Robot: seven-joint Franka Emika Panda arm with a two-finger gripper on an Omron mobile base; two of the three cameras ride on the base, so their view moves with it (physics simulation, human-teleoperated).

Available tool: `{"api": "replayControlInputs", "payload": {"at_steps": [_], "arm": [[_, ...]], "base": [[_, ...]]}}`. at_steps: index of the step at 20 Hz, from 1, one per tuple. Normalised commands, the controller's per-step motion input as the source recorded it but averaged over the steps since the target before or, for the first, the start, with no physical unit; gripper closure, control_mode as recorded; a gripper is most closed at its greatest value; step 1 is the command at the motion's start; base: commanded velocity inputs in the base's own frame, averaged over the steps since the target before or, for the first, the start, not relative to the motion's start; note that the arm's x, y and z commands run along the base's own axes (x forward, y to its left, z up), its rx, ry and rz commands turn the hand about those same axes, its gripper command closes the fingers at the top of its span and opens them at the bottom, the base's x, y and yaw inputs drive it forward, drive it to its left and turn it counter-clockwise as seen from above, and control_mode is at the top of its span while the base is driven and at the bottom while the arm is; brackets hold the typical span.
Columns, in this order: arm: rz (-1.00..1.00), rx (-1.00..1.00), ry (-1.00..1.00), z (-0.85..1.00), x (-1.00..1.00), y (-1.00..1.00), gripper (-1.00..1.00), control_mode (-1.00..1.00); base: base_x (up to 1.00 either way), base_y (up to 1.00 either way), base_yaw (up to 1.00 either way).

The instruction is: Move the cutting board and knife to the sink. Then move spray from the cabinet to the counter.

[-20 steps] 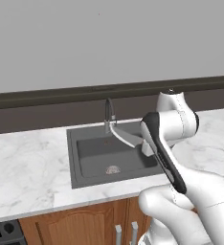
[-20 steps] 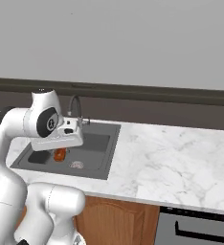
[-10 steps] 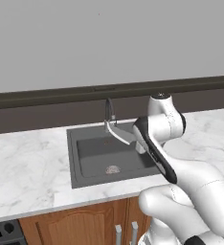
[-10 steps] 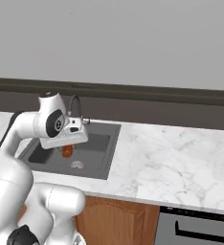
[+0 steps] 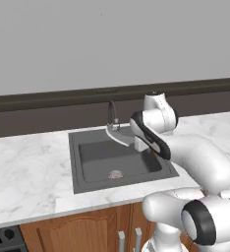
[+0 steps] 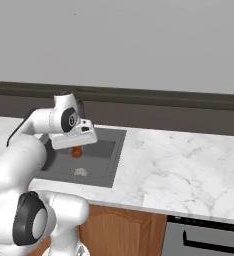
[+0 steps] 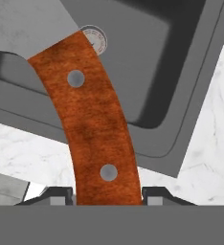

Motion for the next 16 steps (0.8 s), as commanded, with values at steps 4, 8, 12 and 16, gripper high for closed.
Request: {"api": "replayControlInputs", "payload": {"at_steps": [4,8,12,16], "arm": [[0.06,0.00,0.12,-0.32,0.25,0.09,1.00,-1.00],[0.06,0.00,0.16,-0.36,0.31,0.09,1.00,-1.00],[0.06,0.00,0.10,-0.43,0.28,0.11,1.00,-1.00],[0.05,0.00,0.08,-0.45,0.25,0.09,1.00,-1.00]], "base": [[0.00,0.00,0.00],[0.00,0.00,0.00],[0.00,0.00,0.00],[0.00,0.00,0.00]]}}
